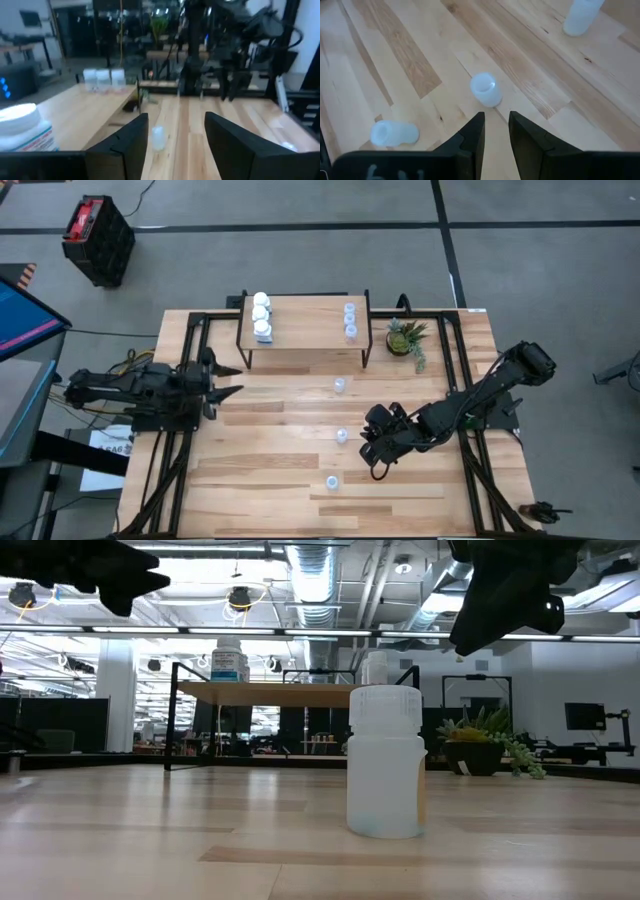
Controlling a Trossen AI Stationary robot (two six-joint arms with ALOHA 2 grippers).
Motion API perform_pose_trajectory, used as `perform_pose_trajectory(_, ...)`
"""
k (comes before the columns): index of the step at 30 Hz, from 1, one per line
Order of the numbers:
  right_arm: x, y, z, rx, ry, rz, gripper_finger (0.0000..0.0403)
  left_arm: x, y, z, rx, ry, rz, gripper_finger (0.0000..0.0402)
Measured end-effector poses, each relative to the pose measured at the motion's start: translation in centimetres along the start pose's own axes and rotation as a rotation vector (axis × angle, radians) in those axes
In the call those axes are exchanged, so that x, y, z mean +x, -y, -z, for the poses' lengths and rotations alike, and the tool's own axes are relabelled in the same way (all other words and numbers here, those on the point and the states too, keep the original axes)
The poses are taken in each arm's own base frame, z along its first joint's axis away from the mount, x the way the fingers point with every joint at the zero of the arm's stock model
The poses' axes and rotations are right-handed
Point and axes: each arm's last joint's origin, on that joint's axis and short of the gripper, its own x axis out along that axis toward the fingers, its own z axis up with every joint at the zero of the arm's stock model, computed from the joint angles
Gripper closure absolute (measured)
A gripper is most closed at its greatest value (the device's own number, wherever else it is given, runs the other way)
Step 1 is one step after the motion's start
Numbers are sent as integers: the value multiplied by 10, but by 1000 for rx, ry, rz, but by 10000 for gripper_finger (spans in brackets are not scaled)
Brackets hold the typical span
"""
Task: Pick and place medicine bottles onto shelf by color
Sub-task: Put the transparent pill bottle on the shelf
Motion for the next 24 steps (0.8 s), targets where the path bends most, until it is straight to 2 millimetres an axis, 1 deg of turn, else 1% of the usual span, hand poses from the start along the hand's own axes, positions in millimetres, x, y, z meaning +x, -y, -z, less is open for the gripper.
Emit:
perform_pose_trajectory(8, -1, 0, 1, -7, -3, -1, 291, 0, 1, 26, -11, 84, 24, 245)
perform_pose_trajectory(11, -1, -1, 2, -10, -4, -2, 291, 1, 2, 36, -16, 94, 72, 250)
perform_pose_trajectory(16, -1, -1, 2, -10, -5, 0, 291, 6, 4, 54, -15, 86, 85, 259)
perform_pose_trajectory(24, -1, -1, 2, -10, -5, -1, 291, 8, 6, 69, -33, 19, 126, 268)
